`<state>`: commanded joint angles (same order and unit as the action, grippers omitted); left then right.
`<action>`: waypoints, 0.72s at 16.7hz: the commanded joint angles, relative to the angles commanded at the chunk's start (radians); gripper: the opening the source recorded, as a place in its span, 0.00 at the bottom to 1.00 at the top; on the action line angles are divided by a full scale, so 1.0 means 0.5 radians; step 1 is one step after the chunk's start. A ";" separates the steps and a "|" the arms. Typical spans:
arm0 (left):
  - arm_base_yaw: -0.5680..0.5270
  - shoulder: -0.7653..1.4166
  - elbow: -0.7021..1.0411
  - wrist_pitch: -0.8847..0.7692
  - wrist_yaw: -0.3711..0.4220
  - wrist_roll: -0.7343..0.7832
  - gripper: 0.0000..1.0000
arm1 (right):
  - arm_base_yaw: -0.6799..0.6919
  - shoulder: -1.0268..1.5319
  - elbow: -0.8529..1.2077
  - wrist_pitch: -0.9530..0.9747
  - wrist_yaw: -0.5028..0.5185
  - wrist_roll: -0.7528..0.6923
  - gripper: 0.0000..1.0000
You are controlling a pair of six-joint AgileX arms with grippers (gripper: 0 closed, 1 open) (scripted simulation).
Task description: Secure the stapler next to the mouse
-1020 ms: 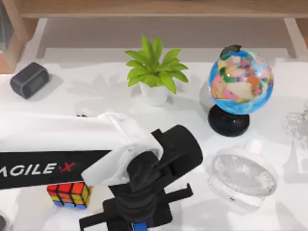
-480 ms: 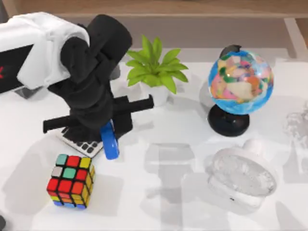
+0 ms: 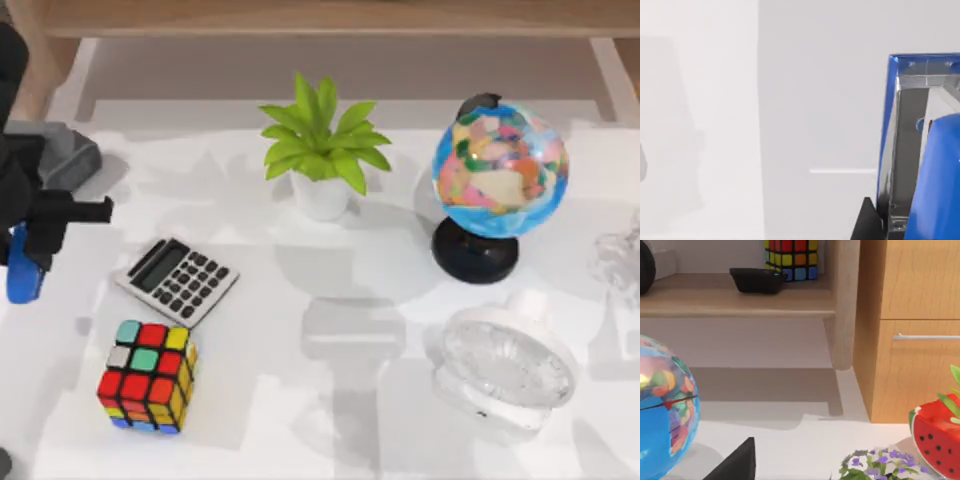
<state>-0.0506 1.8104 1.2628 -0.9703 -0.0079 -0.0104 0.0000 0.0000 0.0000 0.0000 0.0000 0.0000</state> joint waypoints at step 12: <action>0.286 0.091 -0.028 0.031 -0.019 0.313 0.00 | 0.000 0.000 0.000 0.000 0.000 0.000 1.00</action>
<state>0.0926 1.8557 1.2489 -0.9549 -0.0173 0.1462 0.0000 0.0000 0.0000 0.0000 0.0000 0.0000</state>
